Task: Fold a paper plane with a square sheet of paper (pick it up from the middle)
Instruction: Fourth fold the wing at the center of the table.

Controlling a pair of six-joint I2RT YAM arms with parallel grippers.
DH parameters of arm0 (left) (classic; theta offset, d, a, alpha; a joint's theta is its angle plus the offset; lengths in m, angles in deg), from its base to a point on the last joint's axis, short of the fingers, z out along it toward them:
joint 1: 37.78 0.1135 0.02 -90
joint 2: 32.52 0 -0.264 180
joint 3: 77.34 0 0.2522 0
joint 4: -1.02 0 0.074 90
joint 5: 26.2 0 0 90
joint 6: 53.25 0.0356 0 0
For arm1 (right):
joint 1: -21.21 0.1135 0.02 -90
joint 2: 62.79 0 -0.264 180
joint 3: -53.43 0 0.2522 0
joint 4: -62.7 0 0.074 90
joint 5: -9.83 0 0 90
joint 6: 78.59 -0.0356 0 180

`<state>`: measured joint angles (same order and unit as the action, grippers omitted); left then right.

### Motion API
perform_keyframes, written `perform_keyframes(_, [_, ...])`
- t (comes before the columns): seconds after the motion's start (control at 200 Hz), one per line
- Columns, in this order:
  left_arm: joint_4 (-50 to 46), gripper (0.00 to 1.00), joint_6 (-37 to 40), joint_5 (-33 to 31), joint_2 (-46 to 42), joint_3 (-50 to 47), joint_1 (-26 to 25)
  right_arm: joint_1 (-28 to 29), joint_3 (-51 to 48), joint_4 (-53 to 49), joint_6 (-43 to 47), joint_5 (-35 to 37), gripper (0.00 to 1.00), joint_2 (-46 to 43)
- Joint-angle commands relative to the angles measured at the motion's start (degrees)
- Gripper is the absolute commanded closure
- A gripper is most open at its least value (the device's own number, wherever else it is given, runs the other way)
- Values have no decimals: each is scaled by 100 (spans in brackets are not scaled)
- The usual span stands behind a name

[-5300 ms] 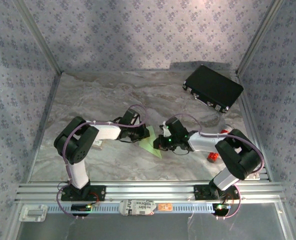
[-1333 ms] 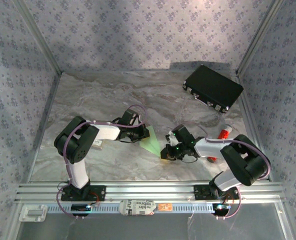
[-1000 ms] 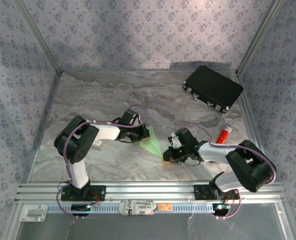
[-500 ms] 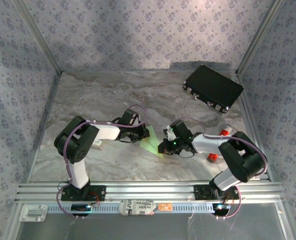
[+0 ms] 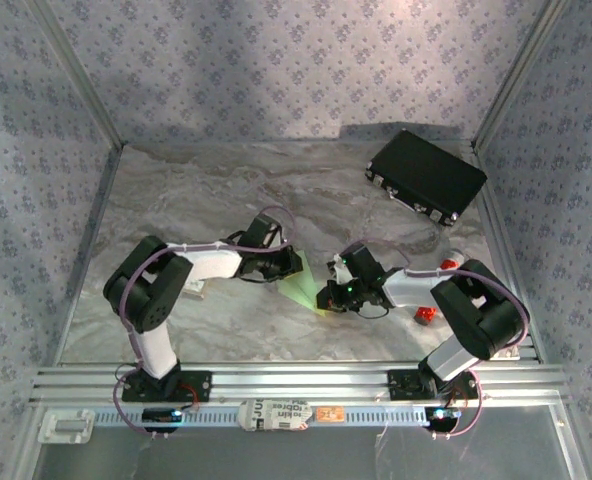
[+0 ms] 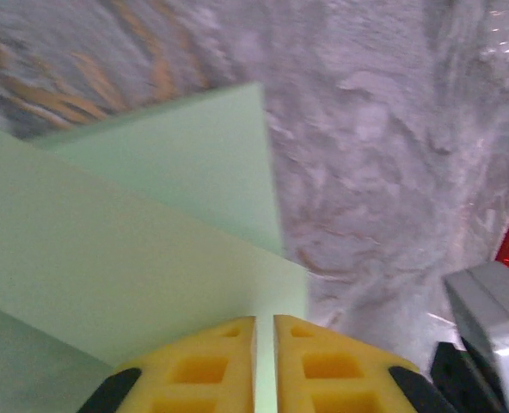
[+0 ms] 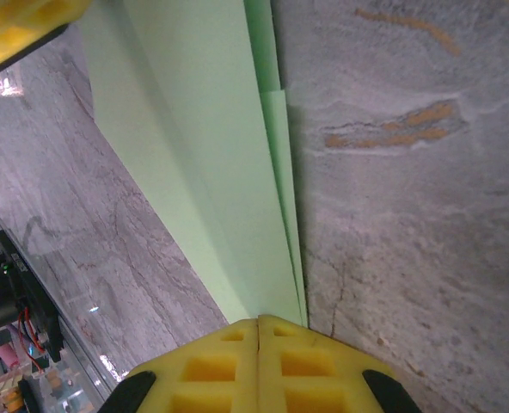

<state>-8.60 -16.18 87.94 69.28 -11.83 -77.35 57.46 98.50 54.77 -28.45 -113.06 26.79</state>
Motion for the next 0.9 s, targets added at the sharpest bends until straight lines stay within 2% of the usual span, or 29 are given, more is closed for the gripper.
perform_keyframes(0.0, [224,91,-278,-56,-261,-141,-268,-22,-169,-517,-9,389,100,253])
perform_keyframes(0.135, [630,94,-508,40,-52,-370,-435,-49,-207,-514,-2,387,100,229])
perform_keyframes(0.325, [763,95,-479,-32,254,-543,-367,-57,-241,-508,-27,396,100,201])
perform_keyframes(0.894, [67,94,396,26,472,-199,946,-65,-362,-461,-12,413,100,192])
